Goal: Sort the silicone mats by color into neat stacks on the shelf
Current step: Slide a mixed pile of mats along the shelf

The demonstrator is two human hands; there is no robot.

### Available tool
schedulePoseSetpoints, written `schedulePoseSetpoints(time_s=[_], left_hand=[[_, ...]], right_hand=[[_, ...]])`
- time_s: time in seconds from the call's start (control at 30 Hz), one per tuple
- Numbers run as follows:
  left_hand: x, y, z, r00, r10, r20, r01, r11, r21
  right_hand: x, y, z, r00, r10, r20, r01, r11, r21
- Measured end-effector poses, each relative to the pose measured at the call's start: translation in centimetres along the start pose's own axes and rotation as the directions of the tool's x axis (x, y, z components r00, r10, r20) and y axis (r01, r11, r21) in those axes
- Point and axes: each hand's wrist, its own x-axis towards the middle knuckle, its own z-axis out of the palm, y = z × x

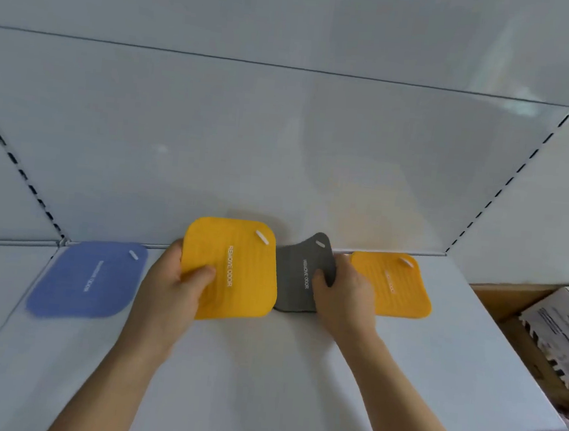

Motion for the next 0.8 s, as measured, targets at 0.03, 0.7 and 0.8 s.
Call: schedulePoseSetpoints(time_s=[0.03,0.7,0.8], left_hand=[[0.0,0.0,0.4,1.0,-0.001,-0.014,0.001,1.0,-0.003],[-1.8,2.3,19.2,0.999,-0.054,0.002,0.054,0.999,0.009],[-0.9,2.1,23.0,0.994,-0.071,0.082,0.066,0.996,0.06]], right_hand=[[0.0,0.1,0.3,0.999,-0.051,0.008,0.052,0.995,-0.081],[-4.2,14.4,-10.1,0.869,-0.468,0.16,0.495,0.827,-0.266],[-4.5,17.4,-11.8,0.871,-0.467,0.152,0.491,0.838,-0.237]])
